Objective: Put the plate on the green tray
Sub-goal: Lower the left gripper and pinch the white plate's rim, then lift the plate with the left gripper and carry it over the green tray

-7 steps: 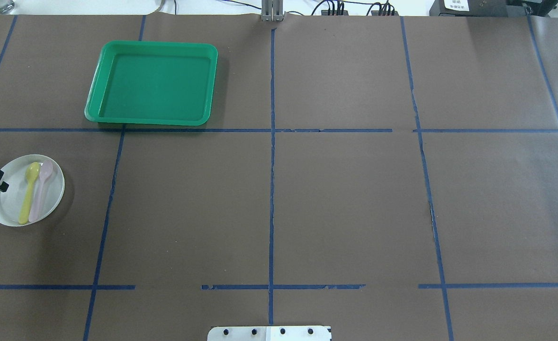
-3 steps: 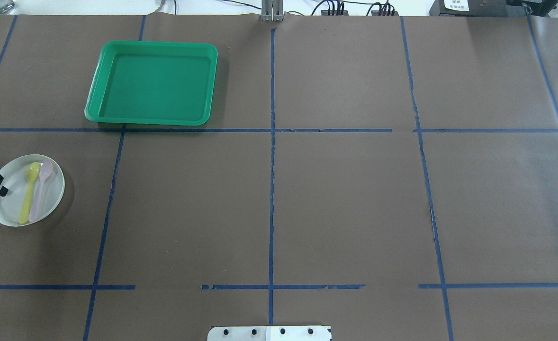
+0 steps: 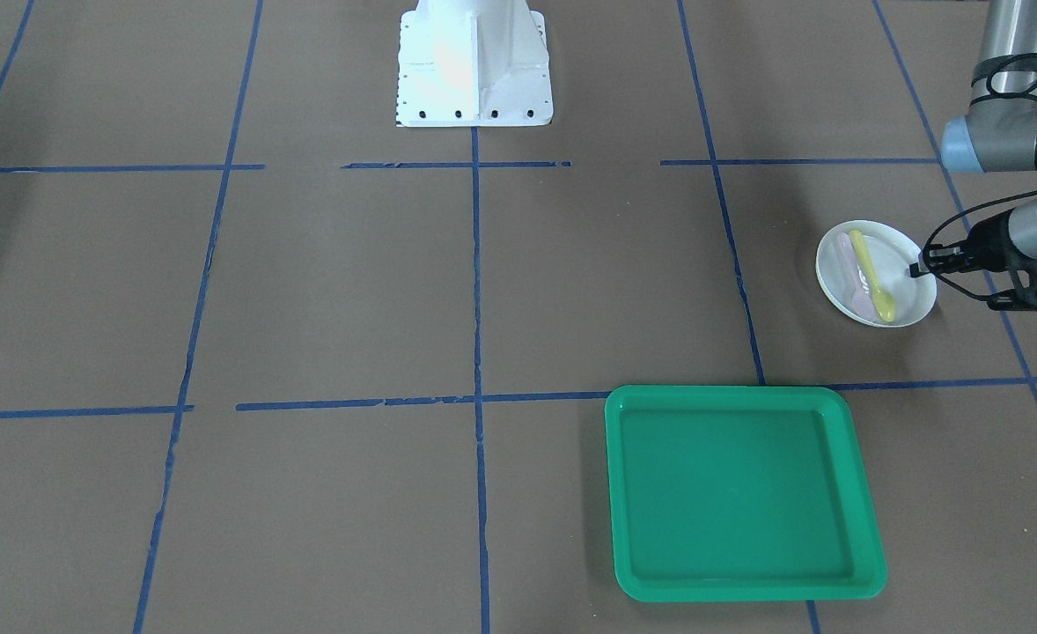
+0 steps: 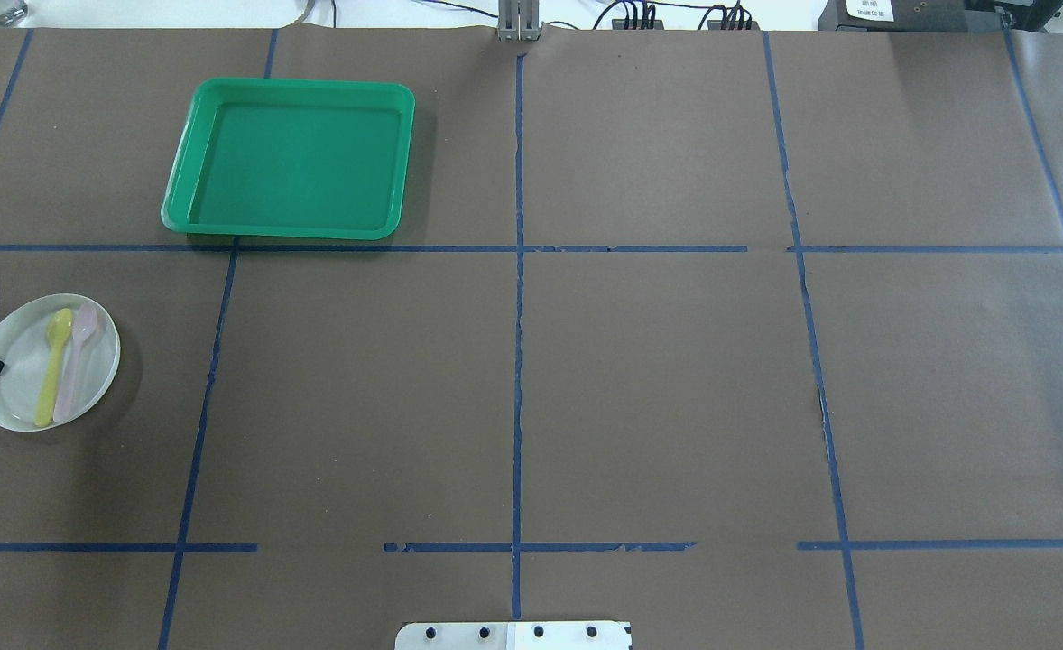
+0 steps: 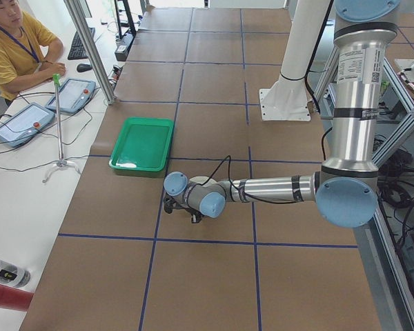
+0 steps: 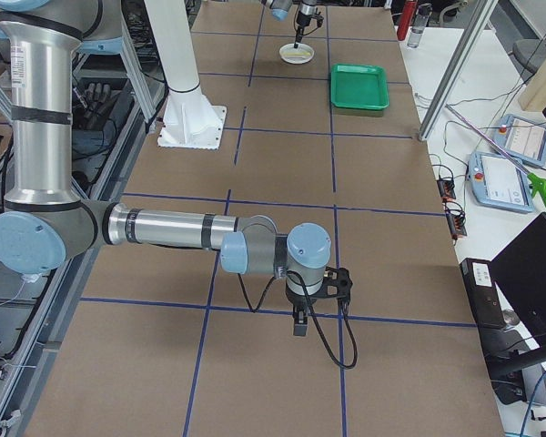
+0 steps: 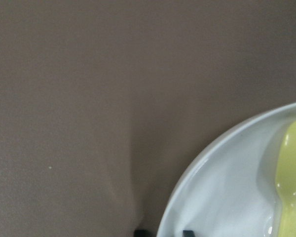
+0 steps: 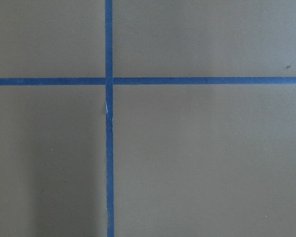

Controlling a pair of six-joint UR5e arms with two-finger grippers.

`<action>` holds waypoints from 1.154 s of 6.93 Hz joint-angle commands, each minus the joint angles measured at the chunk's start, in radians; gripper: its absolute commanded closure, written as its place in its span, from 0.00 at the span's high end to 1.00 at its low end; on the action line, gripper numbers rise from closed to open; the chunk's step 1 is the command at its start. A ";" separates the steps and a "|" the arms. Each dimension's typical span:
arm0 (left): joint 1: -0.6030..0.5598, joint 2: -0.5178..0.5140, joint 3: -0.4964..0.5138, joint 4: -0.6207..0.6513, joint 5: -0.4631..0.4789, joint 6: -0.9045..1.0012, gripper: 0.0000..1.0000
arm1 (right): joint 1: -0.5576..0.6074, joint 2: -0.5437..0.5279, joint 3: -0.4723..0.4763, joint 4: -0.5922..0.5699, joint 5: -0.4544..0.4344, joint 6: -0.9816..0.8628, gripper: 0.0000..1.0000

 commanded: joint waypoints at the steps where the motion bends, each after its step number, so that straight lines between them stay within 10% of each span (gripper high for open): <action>1: 0.000 0.000 -0.006 0.009 0.000 0.006 0.00 | 0.000 0.000 0.000 0.000 0.000 0.000 1.00; 8: -0.001 0.001 -0.122 0.035 -0.089 0.005 0.00 | 0.000 0.000 0.000 0.000 0.000 0.000 1.00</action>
